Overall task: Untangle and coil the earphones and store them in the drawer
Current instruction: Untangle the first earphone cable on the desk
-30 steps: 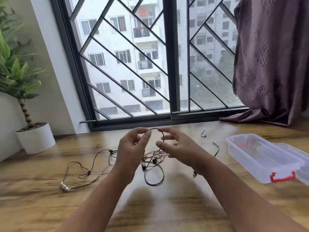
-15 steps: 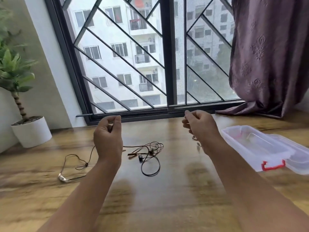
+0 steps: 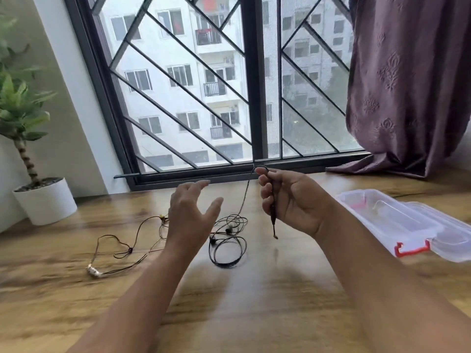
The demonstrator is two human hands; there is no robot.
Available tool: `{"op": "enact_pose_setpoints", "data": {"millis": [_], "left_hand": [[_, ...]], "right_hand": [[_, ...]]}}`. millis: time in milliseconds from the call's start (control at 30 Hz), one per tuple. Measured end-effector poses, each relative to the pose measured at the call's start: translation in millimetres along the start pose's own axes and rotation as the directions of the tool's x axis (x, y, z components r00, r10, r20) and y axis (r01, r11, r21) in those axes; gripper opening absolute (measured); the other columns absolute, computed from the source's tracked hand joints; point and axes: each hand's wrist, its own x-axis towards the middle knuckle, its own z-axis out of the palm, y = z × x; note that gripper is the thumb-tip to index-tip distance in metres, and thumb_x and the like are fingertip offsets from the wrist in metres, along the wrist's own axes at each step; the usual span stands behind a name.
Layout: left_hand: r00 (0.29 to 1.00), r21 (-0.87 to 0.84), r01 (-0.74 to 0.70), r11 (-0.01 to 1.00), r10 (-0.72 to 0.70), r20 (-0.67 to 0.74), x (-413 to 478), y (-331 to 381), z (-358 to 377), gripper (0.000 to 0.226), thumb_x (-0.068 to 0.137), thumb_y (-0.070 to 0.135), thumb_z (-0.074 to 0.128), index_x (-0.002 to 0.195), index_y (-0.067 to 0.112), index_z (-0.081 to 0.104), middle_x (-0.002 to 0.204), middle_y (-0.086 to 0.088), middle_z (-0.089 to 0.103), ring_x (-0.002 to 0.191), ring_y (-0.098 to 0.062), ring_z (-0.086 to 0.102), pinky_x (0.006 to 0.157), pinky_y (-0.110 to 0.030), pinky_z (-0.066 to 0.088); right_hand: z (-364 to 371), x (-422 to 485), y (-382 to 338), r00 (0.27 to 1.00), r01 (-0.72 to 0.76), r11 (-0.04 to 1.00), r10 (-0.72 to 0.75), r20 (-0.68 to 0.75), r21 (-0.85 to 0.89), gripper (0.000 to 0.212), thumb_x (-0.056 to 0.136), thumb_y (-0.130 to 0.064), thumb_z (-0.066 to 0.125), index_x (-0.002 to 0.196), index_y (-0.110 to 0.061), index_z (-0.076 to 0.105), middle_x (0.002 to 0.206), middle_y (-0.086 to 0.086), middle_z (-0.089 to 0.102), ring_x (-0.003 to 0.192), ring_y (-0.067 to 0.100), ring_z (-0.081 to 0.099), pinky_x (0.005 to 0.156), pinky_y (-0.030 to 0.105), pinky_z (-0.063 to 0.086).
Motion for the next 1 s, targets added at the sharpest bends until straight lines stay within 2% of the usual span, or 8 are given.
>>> {"op": "enact_pose_setpoints", "data": {"millis": [133, 267, 367, 533, 667, 767, 867, 1000], "left_hand": [[0.972, -0.091, -0.212, 0.973, 0.22, 0.086, -3, 10, 1, 0.046, 0.093, 0.022, 0.069, 0.137, 0.021, 0.058, 0.13, -0.002, 0.057, 0.124, -0.017, 0.049, 0.105, -0.037, 0.043], [0.935, -0.173, -0.261, 0.95, 0.293, 0.198, -7, 12, 8, 0.051, 0.098, 0.014, 0.061, 0.146, 0.025, 0.05, 0.137, 0.003, 0.053, 0.127, -0.012, 0.049, 0.104, -0.036, 0.046], [0.945, -0.227, -0.225, 0.948, 0.269, 0.189, -7, 13, 9, 0.042, 0.1, 0.022, 0.057, 0.141, 0.027, 0.054, 0.131, 0.011, 0.053, 0.123, -0.003, 0.051, 0.1, -0.028, 0.047], [0.976, -0.253, -0.195, 0.948, 0.212, 0.041, -4, 12, 7, 0.012, 0.096, 0.009, 0.062, 0.101, 0.014, 0.072, 0.101, 0.005, 0.07, 0.095, -0.002, 0.063, 0.084, -0.021, 0.05], [0.997, -0.312, -0.079, 0.947, 0.078, -0.014, -4, 13, 5, 0.012, 0.1, 0.016, 0.056, 0.095, 0.017, 0.067, 0.086, 0.009, 0.071, 0.084, -0.005, 0.066, 0.072, -0.014, 0.047], [0.998, -0.342, -0.054, 0.938, 0.043, -0.038, -4, 13, 5, 0.013, 0.102, 0.018, 0.052, 0.094, 0.016, 0.062, 0.078, 0.006, 0.066, 0.075, -0.008, 0.063, 0.07, -0.025, 0.051], [0.999, -0.37, -0.02, 0.929, 0.0, -0.053, -4, 14, 5, 0.012, 0.102, 0.021, 0.051, 0.096, 0.017, 0.06, 0.073, 0.003, 0.062, 0.068, -0.008, 0.062, 0.068, -0.033, 0.055], [0.999, -0.41, 0.002, 0.912, -0.016, -0.032, -5, 15, 4, 0.012, 0.103, 0.021, 0.05, 0.097, 0.014, 0.058, 0.069, 0.001, 0.058, 0.056, -0.009, 0.059, 0.055, -0.028, 0.049]], "right_hand": [[4, -4, 6, 0.991, -0.103, 0.988, 0.112, 0.075, -0.117, 0.024, 0.1, -0.009, 0.047, 0.113, -0.012, 0.067, 0.083, -0.001, 0.064, 0.065, 0.007, 0.059, 0.055, 0.021, 0.048], [11, -8, 12, 0.97, -0.162, 0.943, 0.207, 0.13, -0.289, 0.023, 0.101, -0.007, 0.045, 0.111, -0.013, 0.065, 0.082, -0.001, 0.062, 0.061, 0.004, 0.057, 0.051, 0.017, 0.045], [15, -9, 16, 0.95, -0.189, 0.92, 0.26, 0.173, -0.344, 0.02, 0.102, -0.008, 0.046, 0.106, -0.014, 0.065, 0.082, -0.001, 0.061, 0.061, 0.003, 0.056, 0.051, 0.017, 0.046], [17, -10, 21, 0.936, -0.214, 0.912, 0.294, 0.194, -0.349, 0.015, 0.099, -0.015, 0.054, 0.1, -0.014, 0.069, 0.079, -0.003, 0.063, 0.061, 0.003, 0.057, 0.054, 0.016, 0.048], [22, -11, 30, 0.89, -0.3, 0.846, 0.414, 0.189, -0.442, 0.027, 0.097, -0.04, 0.061, 0.098, -0.017, 0.075, 0.08, -0.003, 0.069, 0.06, 0.001, 0.058, 0.052, 0.013, 0.046], [24, -10, 35, 0.859, -0.314, 0.819, 0.46, 0.223, -0.481, 0.039, 0.093, -0.052, 0.06, 0.1, -0.017, 0.074, 0.081, -0.002, 0.071, 0.058, 0.0, 0.058, 0.048, 0.011, 0.041], [24, -10, 37, 0.837, -0.313, 0.818, 0.478, 0.266, -0.483, 0.046, 0.087, -0.056, 0.064, 0.103, -0.014, 0.073, 0.08, -0.002, 0.071, 0.056, 0.0, 0.057, 0.044, 0.009, 0.039], [23, -8, 37, 0.805, -0.342, 0.837, 0.496, 0.326, -0.428, 0.051, 0.086, -0.055, 0.062, 0.108, -0.01, 0.071, 0.08, 0.0, 0.074, 0.047, -0.001, 0.056, 0.034, 0.007, 0.036]]}}
